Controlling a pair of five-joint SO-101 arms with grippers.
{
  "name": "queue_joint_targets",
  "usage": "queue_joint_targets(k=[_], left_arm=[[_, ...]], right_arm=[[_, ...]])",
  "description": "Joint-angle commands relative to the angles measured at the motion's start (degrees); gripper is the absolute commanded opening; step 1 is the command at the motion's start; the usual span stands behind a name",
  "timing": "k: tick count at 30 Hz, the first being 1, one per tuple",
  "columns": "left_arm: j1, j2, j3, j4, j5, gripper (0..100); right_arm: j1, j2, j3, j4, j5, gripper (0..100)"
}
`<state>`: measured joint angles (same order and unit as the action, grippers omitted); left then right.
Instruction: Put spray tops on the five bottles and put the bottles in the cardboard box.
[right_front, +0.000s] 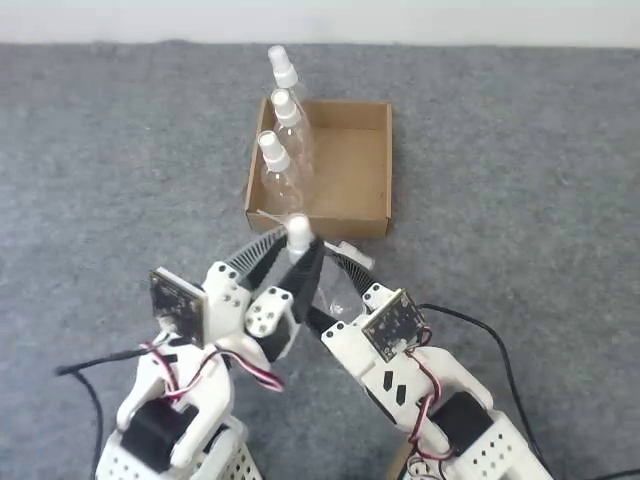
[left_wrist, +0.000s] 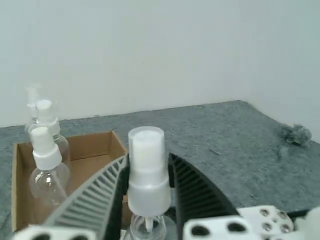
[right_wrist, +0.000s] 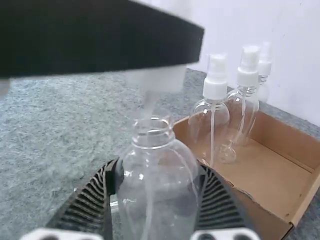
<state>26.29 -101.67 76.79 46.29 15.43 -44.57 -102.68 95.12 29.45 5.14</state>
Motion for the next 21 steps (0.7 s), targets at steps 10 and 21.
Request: queue_joint_targets(k=[10,21], left_arm=[[3.25,-0.26,1.54,-0.26,-4.13,2],[3.78,-0.26,1.54,0.18,-3.87,14]], right_arm=[[4.97,-1.36,-1.32,-1.10,0.62,0.7],[4.79,-1.36,-1.05,-1.01,0.62,0.7]])
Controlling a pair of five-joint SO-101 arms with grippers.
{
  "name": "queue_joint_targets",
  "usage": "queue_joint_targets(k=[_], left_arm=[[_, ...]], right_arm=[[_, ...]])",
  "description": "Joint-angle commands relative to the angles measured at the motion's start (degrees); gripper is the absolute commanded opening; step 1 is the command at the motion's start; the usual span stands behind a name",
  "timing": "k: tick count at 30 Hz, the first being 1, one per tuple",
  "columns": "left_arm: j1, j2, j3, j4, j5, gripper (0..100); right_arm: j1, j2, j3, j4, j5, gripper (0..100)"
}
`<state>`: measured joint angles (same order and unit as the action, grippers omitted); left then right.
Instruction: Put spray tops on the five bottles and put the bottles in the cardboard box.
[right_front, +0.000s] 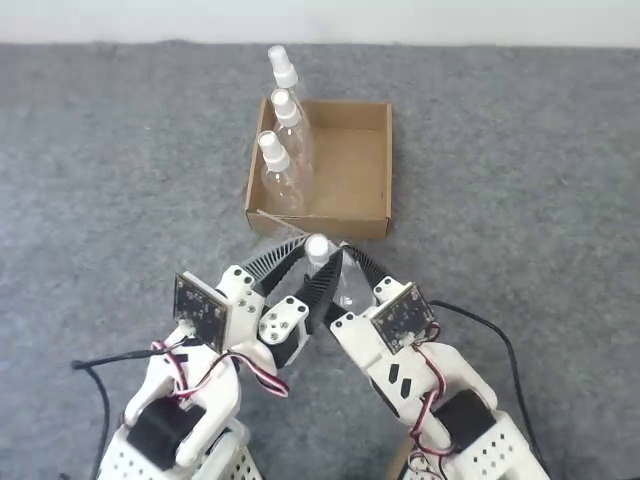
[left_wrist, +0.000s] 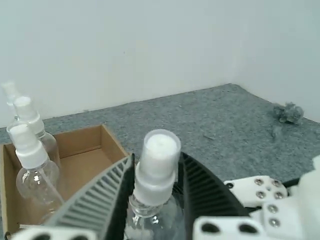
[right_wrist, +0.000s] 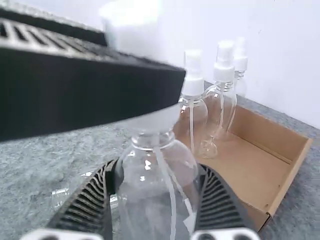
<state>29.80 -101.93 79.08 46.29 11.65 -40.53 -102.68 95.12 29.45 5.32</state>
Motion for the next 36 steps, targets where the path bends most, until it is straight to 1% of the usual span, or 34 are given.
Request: queue_joint_targets(k=[1,6,11,14,16,19,23,26,32,36], left_arm=[[0.18,0.00,-0.84,0.18,-0.09,14],[0.18,-0.09,-1.89,0.35,-0.35,14],[0.09,-0.09,-5.05,3.43,-0.44,14],[-3.87,-0.09,-5.41,3.25,-0.09,14],[-6.77,-0.09,-5.32,1.76,0.00,14],[-8.70,-0.09,-5.14,0.18,0.00,14],[-8.62,-0.09,-4.97,0.35,0.00,14],[-8.53,-0.09,-3.56,0.09,0.00,14],[-2.81,-0.09,-2.59,0.44,-0.35,13],[-1.49,-0.09,-1.80,0.53,-0.53,8]], right_arm=[[0.66,-1.36,-0.97,-1.01,0.44,0.7],[0.57,-1.36,-0.88,-1.01,0.44,0.7],[0.48,-1.36,-0.79,-1.01,0.44,0.7],[0.48,-1.36,-0.79,-1.01,0.44,0.7],[0.48,-1.36,-0.79,-0.92,0.44,0.7],[0.48,-1.36,-0.79,-0.92,0.44,0.7],[0.13,-1.36,-0.88,0.57,0.44,0.7],[-1.80,-1.36,-0.88,1.45,0.53,0.7],[-1.98,-1.36,-0.88,1.80,0.53,0.7],[-1.98,-1.36,-0.88,1.80,0.53,0.7]])
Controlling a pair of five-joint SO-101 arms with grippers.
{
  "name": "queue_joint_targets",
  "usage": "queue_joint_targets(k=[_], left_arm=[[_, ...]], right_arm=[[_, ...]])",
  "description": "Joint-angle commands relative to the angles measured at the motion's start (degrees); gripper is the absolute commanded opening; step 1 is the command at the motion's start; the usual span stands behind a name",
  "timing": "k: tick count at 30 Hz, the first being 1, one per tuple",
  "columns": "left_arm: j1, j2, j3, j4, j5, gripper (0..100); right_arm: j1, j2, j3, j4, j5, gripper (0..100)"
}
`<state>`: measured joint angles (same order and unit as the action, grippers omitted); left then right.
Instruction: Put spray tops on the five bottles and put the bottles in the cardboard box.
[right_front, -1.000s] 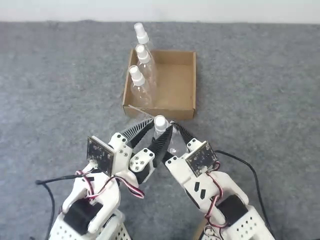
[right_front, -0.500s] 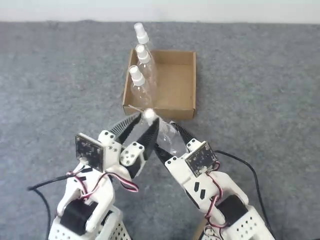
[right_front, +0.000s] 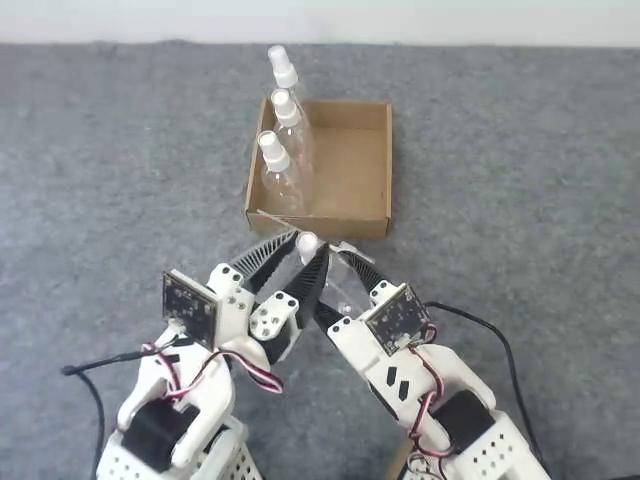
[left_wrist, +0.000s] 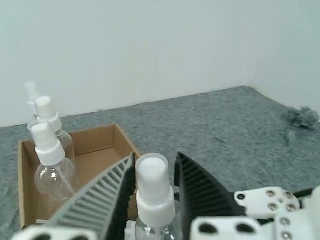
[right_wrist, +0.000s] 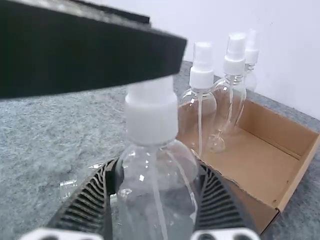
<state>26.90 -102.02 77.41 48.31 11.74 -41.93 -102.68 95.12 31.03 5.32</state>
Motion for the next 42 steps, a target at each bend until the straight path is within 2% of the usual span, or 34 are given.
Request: queue_joint_targets(k=[1,7,10,18,30,36,38,42], left_arm=[[1.41,0.00,-0.13,-1.49,-0.62,7],[0.97,0.00,-0.57,-1.49,-0.62,8],[0.88,0.00,-0.57,-1.23,-0.53,14],[0.70,0.00,-6.20,4.92,-0.62,17],[-15.82,0.00,-12.79,4.57,-0.62,17],[-26.02,0.00,-10.77,4.75,-0.35,17],[-27.16,0.00,-8.22,4.57,-0.26,17],[-25.05,0.00,-1.10,1.14,-0.26,17]], right_arm=[[-0.57,-1.36,-0.88,0.22,0.53,0.7],[-0.48,-1.36,-0.88,0.22,0.53,0.7],[-0.48,-1.36,-0.88,0.22,0.53,0.7],[1.19,-1.36,-0.88,-0.22,0.53,0.7],[2.59,-1.36,-0.79,-0.31,0.53,0.7],[2.33,-1.36,-0.79,0.04,0.53,0.7],[2.15,-1.36,-0.88,0.13,0.35,0.7],[1.45,-1.36,-1.32,-0.04,0.35,0.7]])
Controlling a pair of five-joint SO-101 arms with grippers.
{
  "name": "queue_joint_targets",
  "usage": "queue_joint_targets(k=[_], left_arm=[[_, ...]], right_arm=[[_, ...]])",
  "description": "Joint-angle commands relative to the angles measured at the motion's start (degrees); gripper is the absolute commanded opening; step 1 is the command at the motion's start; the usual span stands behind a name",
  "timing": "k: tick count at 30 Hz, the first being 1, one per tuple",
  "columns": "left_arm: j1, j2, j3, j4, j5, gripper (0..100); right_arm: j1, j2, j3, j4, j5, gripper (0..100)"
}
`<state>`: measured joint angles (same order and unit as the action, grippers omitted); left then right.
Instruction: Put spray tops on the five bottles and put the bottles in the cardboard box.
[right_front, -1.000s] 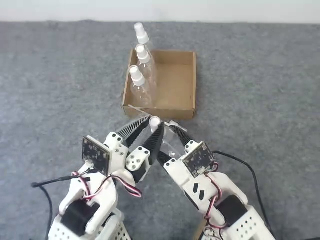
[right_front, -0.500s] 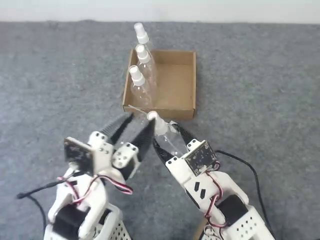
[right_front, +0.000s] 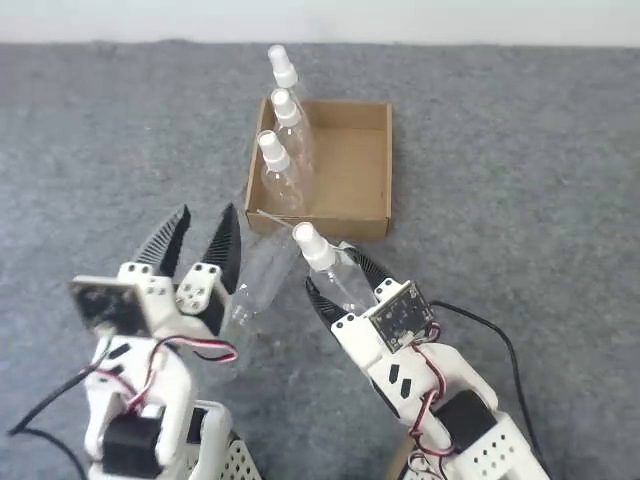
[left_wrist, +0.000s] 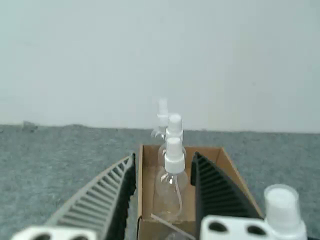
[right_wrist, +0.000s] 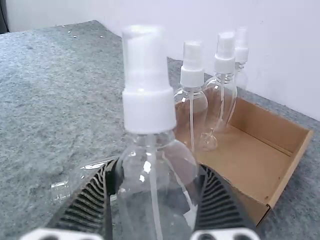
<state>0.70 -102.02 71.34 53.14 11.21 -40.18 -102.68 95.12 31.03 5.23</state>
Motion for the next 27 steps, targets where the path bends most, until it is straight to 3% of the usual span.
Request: queue_joint_targets(k=[1,7,14,27], left_arm=[[1.67,0.00,6.99,-5.45,0.26,17],[3.25,0.00,14.81,-14.42,0.09,17],[7.91,0.00,15.25,-14.07,-0.18,17],[17.85,0.00,15.34,-8.62,-8.18,17]], right_arm=[[-1.10,-1.36,-1.32,-0.13,0.53,0.7],[-5.14,-1.36,-1.32,-0.04,0.53,0.7],[-6.46,-1.36,-1.32,0.13,0.62,0.7],[-7.34,-1.36,-0.88,0.22,0.62,0.7]])
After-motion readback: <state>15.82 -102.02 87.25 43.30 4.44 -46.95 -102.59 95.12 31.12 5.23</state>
